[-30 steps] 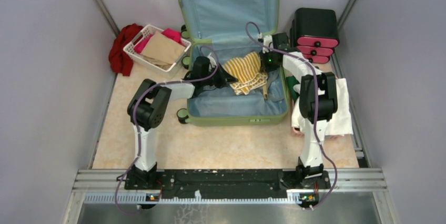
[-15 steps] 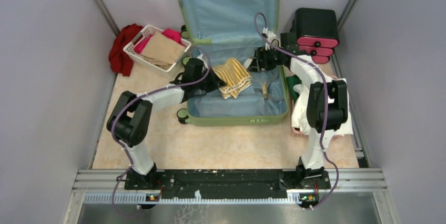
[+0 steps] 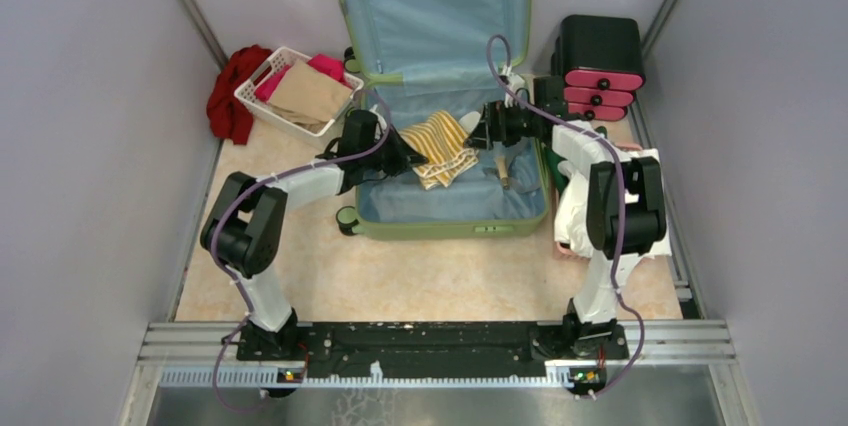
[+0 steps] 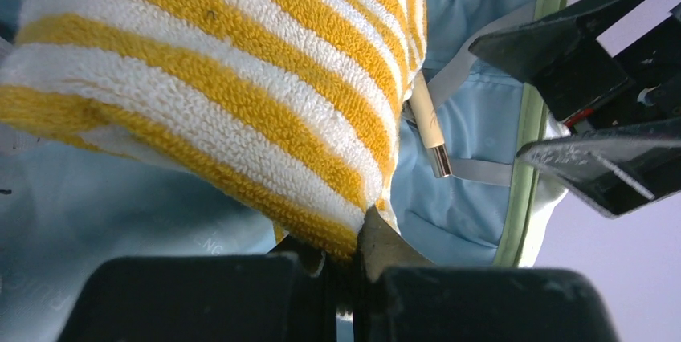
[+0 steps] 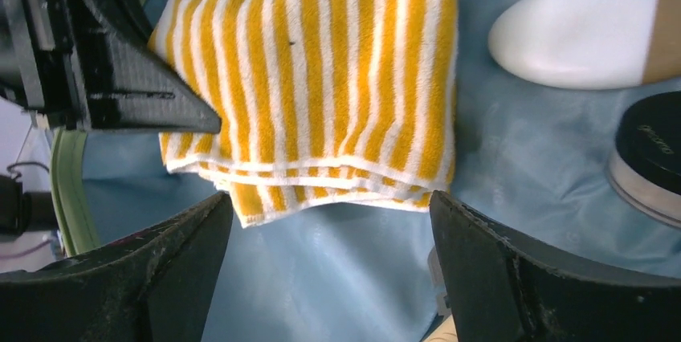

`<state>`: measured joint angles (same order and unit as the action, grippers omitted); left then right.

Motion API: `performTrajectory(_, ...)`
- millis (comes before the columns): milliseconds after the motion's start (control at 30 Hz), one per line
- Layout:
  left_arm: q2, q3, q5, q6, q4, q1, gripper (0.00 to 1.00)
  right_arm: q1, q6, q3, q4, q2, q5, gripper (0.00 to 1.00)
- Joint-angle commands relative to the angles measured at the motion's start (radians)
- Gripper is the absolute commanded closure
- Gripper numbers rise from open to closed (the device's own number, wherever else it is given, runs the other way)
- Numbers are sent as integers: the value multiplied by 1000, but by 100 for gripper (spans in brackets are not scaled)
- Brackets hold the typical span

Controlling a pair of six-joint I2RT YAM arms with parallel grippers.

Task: Open, take out, and arrange the luggage

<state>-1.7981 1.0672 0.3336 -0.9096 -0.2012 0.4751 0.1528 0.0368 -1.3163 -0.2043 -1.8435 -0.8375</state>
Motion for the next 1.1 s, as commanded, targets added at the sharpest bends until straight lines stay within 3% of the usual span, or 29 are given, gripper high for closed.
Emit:
performTrajectory(0,19,3,15,59,6,-10,100,0,127,-29,107,-17,68,8)
performTrajectory(233,-11,-58,43,54,-12,-17,100,34,126,-189,-24,-197,127,10)
performTrajectory(400,-17,-65,66,51,-18,-16,100,82,94,-204,-78,-238,177,19)
performTrajectory(500,-15,-65,72,52,-22,-17,100,96,96,-194,-80,-247,166,37)
performTrajectory(633,-9,-61,75,53,-26,-17,100,100,110,-186,-62,-253,128,46)
performTrajectory(767,-6,-40,87,65,-24,-17,100,100,109,-196,-63,-243,90,79)
performTrajectory(867,11,-7,90,90,5,-17,100,95,63,-193,-67,-172,119,96)
performTrajectory(1067,87,61,93,136,35,-11,100,88,-58,-175,-91,86,226,100)
